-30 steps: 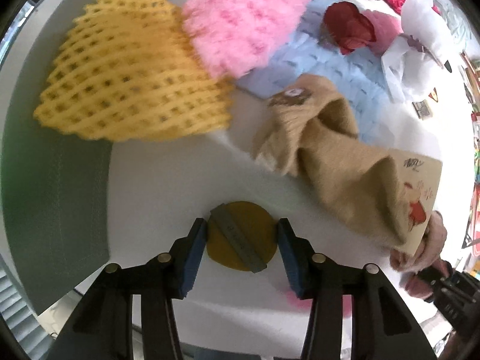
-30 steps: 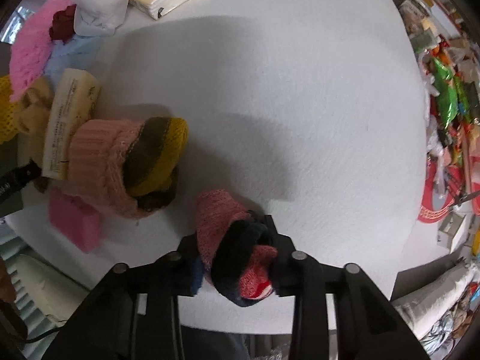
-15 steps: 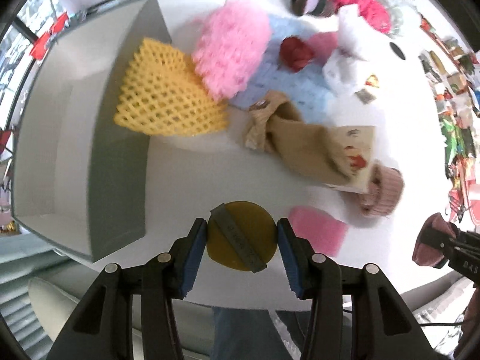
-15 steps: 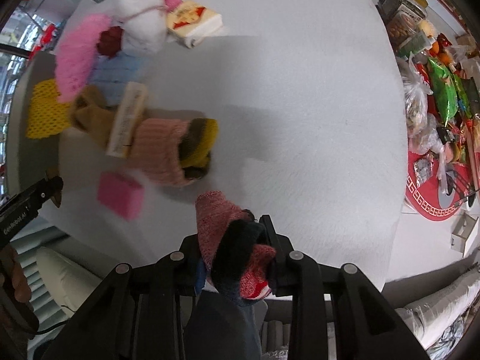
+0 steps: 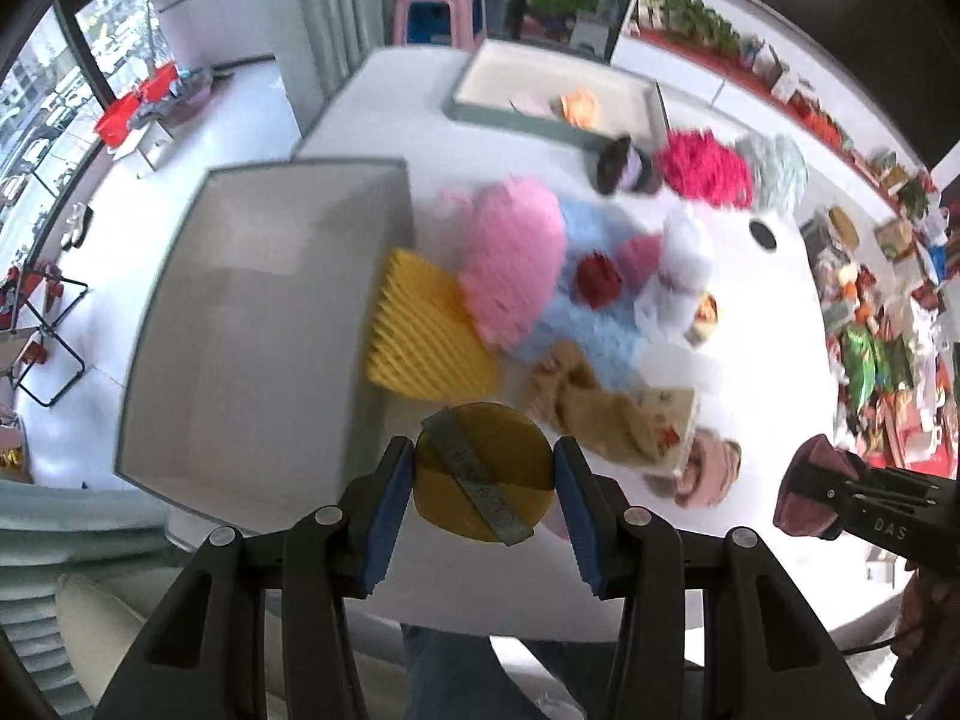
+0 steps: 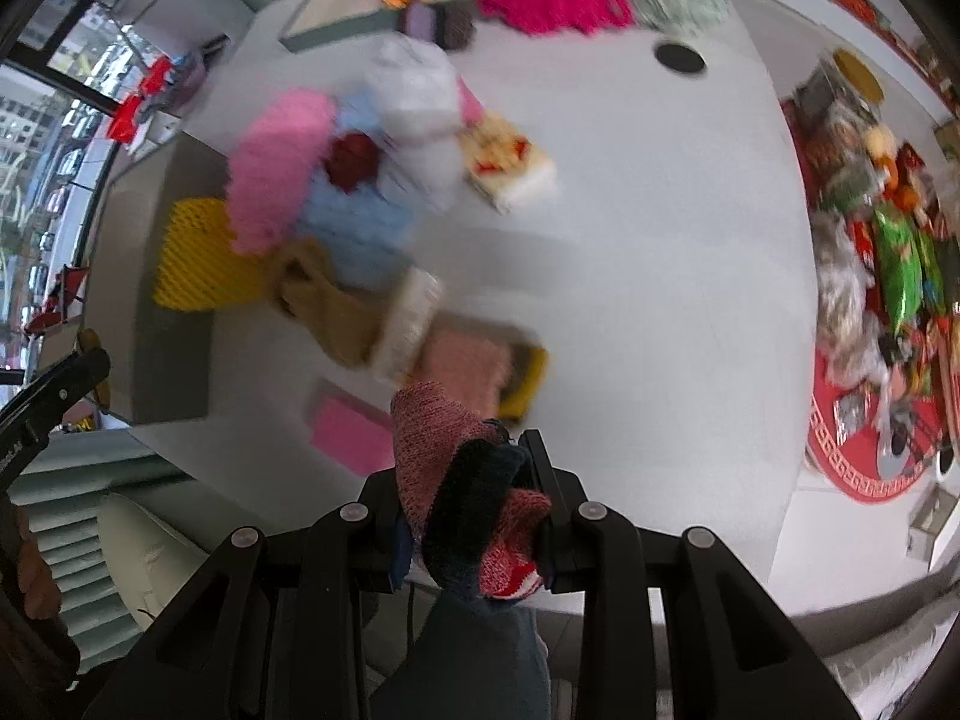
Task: Organize soft objects
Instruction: 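Carry the brown disc in the left gripper while the right gripper carries the knit roll over the grey box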
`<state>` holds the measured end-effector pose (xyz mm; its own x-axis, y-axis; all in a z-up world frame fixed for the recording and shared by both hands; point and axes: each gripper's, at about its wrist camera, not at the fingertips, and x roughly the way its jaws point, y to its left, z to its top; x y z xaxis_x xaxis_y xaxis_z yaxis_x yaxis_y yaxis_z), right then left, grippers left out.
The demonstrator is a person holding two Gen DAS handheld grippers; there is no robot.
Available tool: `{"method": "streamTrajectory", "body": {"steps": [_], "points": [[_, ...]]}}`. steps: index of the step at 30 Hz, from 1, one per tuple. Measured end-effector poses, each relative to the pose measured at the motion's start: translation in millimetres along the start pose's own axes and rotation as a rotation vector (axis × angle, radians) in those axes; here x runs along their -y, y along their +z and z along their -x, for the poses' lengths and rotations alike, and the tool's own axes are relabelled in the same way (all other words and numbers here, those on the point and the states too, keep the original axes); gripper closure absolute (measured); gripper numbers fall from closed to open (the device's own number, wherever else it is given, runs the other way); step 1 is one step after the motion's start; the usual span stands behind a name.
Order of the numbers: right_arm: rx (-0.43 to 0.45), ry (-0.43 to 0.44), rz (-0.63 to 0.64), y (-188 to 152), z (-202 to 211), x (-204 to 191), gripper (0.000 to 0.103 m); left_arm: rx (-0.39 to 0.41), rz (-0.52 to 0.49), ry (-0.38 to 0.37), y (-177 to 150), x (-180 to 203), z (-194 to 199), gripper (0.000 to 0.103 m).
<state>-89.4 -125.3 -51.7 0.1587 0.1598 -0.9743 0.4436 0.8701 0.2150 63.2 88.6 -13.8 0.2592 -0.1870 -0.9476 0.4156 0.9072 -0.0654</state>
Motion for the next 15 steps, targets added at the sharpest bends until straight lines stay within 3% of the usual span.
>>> {"method": "streamTrajectory", "body": {"steps": [15], "points": [[0.091,0.038,0.042,57.8,3.3,-146.1,0.069,0.072,0.016,-0.030,58.3,-123.8,10.6,0.054]]}}
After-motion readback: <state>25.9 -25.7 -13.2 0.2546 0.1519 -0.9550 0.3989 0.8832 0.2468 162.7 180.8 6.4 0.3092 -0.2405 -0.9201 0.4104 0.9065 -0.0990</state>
